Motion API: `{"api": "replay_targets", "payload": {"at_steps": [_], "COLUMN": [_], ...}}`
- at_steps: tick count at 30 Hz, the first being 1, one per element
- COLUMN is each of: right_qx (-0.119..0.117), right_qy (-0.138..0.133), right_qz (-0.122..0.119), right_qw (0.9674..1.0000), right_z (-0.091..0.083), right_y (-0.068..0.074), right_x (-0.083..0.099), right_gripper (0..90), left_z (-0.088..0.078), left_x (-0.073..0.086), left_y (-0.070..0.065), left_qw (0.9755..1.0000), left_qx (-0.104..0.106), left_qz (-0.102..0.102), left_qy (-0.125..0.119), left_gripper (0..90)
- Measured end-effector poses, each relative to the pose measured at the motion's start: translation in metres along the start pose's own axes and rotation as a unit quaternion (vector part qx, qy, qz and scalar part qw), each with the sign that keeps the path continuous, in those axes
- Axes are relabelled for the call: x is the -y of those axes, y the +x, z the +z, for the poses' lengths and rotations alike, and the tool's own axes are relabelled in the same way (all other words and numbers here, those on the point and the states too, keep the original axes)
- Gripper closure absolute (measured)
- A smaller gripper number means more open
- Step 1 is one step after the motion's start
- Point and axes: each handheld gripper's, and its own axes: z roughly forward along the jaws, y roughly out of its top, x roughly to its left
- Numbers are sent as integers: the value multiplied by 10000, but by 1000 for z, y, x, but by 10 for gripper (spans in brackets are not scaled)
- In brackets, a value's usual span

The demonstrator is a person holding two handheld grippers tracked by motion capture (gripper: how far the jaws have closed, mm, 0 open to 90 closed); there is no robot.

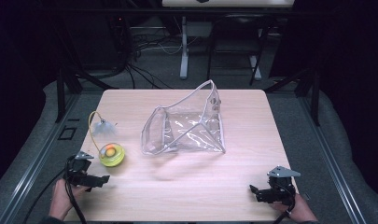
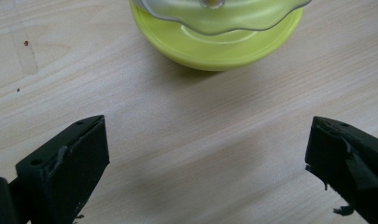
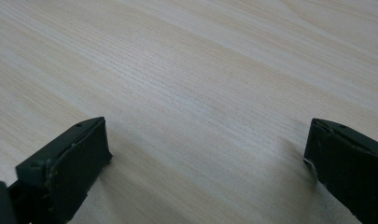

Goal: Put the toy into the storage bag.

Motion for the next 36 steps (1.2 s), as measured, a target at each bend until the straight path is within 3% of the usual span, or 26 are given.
{"api": "replay_targets", "payload": {"at_steps": [21,26,36], "right_qx": [-7,-7,-8], "right_qy": [3,-3,-2], "right_qz": [-3,-4,-4], "right_qw": [10000,10000,10000], "right_z": [0,0,0], "right_y": [0,0,0], "right_x": [0,0,0], "right_gripper": [0,0,0], "left_z": [-6,-14,-25], "left_x": [-6,-10,-20], "left_y": [-1,6,9], "left_qw": [9996,9984,9957], "left_qx": [-10,-97,29], "left_qz": [0,-68,-162], "left_qy": [-275,-544,-917], "left_gripper": [0,0,0]}}
